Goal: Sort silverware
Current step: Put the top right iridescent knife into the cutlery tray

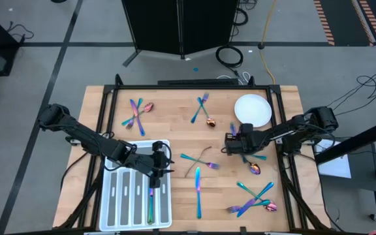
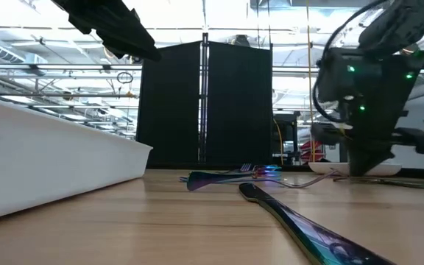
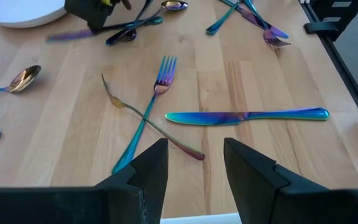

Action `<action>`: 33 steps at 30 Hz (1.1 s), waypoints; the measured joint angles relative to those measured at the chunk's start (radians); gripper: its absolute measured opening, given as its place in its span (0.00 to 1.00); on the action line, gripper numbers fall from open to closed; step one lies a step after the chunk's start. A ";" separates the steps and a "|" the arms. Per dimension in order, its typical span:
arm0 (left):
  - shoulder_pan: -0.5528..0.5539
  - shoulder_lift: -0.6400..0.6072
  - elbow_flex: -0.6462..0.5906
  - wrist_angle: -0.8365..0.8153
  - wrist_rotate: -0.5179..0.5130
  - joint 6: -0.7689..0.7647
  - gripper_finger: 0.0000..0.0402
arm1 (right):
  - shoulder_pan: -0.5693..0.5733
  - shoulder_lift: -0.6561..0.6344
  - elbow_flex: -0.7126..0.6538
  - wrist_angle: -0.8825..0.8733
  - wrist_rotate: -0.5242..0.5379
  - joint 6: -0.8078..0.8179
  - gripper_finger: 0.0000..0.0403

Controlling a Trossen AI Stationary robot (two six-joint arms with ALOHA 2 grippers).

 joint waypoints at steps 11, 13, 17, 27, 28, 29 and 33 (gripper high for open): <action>0.000 0.000 0.000 0.004 0.000 -0.001 0.39 | 0.007 0.000 0.021 0.232 0.064 -0.258 0.00; 0.000 0.000 0.000 0.003 0.000 -0.002 0.39 | 0.016 0.000 0.038 0.249 0.071 -0.291 0.00; 0.000 0.000 0.000 -0.001 0.000 -0.001 0.39 | 0.030 -0.001 0.062 0.259 0.062 -0.335 0.00; 0.013 0.000 0.000 0.006 -0.010 0.007 0.39 | 0.022 0.039 0.061 0.265 0.027 -0.320 0.00; 0.013 0.000 0.000 0.005 -0.010 0.008 0.39 | 0.022 0.054 0.061 0.267 0.017 -0.316 0.00; 0.013 0.000 0.000 0.005 -0.010 0.012 0.39 | 0.022 0.070 0.061 0.276 0.014 -0.312 0.00; 0.025 0.000 0.000 0.002 -0.011 0.051 0.39 | 0.015 0.138 0.063 0.379 0.015 -0.325 0.00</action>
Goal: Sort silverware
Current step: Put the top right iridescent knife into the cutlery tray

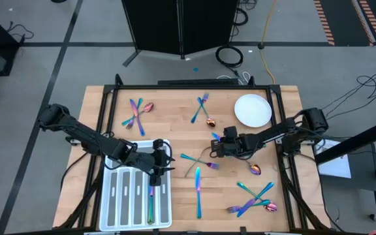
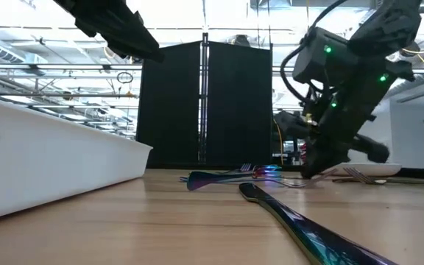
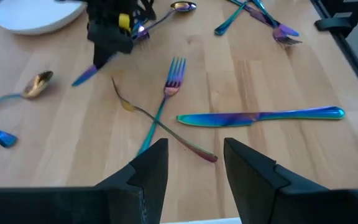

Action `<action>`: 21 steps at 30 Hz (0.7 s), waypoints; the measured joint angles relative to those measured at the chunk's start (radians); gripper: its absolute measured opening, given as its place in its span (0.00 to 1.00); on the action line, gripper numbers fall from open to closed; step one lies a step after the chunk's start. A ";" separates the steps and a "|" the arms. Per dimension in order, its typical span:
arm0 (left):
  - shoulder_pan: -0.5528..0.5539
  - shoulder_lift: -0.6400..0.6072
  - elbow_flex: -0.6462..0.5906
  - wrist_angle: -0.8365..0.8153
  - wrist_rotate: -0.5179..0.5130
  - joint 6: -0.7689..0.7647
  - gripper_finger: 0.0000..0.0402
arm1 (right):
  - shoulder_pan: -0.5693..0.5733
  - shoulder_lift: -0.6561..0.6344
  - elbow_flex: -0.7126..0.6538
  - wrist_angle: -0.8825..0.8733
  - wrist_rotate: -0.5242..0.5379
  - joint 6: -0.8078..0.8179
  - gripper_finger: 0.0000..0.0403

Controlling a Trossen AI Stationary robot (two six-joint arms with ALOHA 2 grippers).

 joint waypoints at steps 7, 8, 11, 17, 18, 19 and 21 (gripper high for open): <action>0.070 -0.013 0.000 -0.021 0.003 0.059 0.39 | -0.069 0.089 0.001 0.267 -0.028 -0.161 0.00; 0.088 -0.015 0.000 -0.024 0.008 0.064 0.39 | -0.085 0.101 0.005 0.315 -0.055 -0.207 0.00; 0.159 -0.025 0.000 -0.049 0.037 0.081 0.39 | -0.128 0.144 0.049 0.395 -0.137 -0.334 0.00; 0.339 -0.012 0.000 -0.030 0.208 0.089 0.39 | -0.170 0.233 0.206 0.395 -0.268 -0.605 0.00; 0.364 -0.006 0.000 -0.032 0.223 0.087 0.39 | -0.168 0.235 0.228 0.384 -0.278 -0.649 0.00; 0.385 -0.001 0.000 -0.036 0.234 0.085 0.39 | -0.163 0.232 0.250 0.365 -0.282 -0.681 0.00; 0.413 0.002 0.000 -0.036 0.255 0.081 0.39 | -0.148 0.202 0.284 0.307 -0.242 -0.719 0.00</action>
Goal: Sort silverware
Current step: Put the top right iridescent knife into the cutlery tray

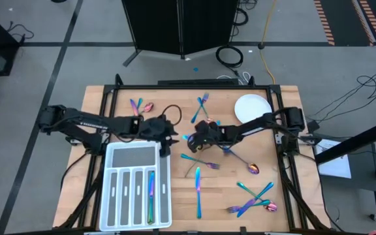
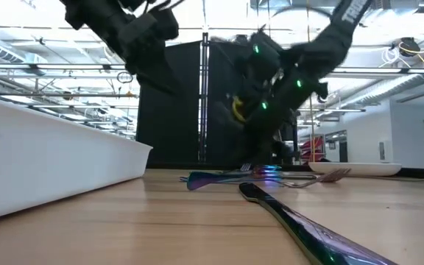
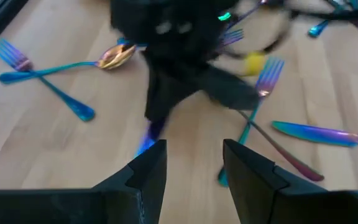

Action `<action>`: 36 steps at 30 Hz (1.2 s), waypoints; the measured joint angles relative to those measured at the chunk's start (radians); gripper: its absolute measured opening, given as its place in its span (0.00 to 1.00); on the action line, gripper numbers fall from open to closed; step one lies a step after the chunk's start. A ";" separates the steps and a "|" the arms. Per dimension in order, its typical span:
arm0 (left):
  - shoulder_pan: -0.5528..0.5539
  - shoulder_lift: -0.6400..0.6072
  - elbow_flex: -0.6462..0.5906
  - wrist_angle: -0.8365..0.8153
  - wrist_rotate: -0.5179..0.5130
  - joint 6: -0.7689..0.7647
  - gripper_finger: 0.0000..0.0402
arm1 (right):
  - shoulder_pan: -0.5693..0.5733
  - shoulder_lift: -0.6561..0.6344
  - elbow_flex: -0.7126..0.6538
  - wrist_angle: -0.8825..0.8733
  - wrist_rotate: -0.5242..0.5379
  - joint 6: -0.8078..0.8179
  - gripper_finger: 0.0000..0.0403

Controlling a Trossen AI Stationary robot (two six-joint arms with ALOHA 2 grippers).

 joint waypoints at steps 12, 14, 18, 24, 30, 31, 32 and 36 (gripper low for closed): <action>0.011 0.000 0.000 0.005 0.038 -0.001 0.39 | 0.038 -0.182 -0.216 -0.161 0.197 0.258 0.00; 0.011 0.000 0.000 0.005 0.040 -0.001 0.39 | 0.038 -0.176 -0.246 -0.086 0.195 0.266 0.00; 0.011 0.000 0.000 0.005 0.042 -0.002 0.39 | 0.036 -0.175 -0.263 -0.122 0.217 0.325 0.00; -0.011 0.000 0.000 0.004 0.042 -0.002 0.39 | 0.065 -0.177 -0.263 -0.278 0.236 0.507 0.00; -0.029 0.000 0.000 0.004 0.042 -0.005 0.39 | 0.170 -0.180 -0.262 -0.447 0.274 0.700 0.00; -0.031 0.000 0.000 0.004 0.042 -0.011 0.39 | 0.192 -0.180 -0.262 -0.472 0.283 0.736 0.00; -0.036 0.000 0.000 0.003 0.042 -0.021 0.39 | 0.213 -0.180 -0.262 -0.497 0.292 0.773 0.00; -0.044 0.000 0.000 0.003 0.042 -0.027 0.39 | 0.287 -0.180 -0.263 -0.573 0.298 0.888 0.00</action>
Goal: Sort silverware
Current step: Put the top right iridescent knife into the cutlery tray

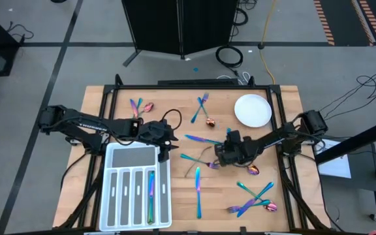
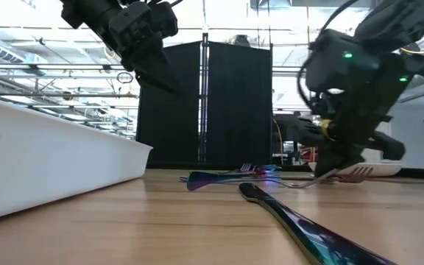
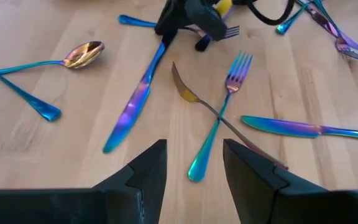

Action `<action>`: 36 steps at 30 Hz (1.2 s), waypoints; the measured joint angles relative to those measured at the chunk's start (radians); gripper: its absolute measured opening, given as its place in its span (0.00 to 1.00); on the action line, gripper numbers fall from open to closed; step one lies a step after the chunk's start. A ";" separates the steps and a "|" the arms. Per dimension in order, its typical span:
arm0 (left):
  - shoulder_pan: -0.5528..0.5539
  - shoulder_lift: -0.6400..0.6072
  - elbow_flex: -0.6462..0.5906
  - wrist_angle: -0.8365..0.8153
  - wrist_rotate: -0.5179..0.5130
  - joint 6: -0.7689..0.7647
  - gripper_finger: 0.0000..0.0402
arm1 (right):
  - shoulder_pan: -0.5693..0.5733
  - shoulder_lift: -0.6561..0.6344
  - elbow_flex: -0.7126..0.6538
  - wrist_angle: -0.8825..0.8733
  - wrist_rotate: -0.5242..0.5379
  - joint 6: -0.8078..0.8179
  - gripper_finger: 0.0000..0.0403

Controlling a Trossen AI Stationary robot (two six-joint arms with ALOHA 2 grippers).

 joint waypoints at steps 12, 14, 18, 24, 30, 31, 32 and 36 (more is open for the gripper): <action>0.002 0.000 0.000 0.004 -0.001 0.031 0.39 | 0.189 -0.078 0.053 -0.279 0.073 0.296 0.00; 0.005 0.000 0.000 0.010 -0.001 0.031 0.39 | 0.201 -0.106 0.065 -0.326 0.114 0.310 0.00; 0.005 0.000 0.000 0.009 -0.002 0.029 0.39 | 0.212 -0.161 0.069 -0.369 0.074 0.337 0.00; 0.004 0.000 0.000 -0.004 -0.002 0.034 0.39 | 0.236 -0.175 0.070 -0.259 -0.032 0.269 0.00; 0.021 0.007 0.000 0.071 0.012 0.108 0.39 | 0.253 -0.175 0.043 -0.231 -0.062 0.298 0.00; 0.032 0.020 0.001 0.118 0.045 0.128 0.39 | 0.253 -0.175 0.035 -0.231 -0.065 0.312 0.00; 0.047 0.037 0.002 0.165 0.090 0.153 0.39 | 0.253 -0.175 0.025 -0.226 -0.080 0.322 0.00; 0.120 0.157 0.022 0.313 0.264 0.214 0.39 | 0.260 -0.175 -0.018 -0.182 -0.103 0.364 0.00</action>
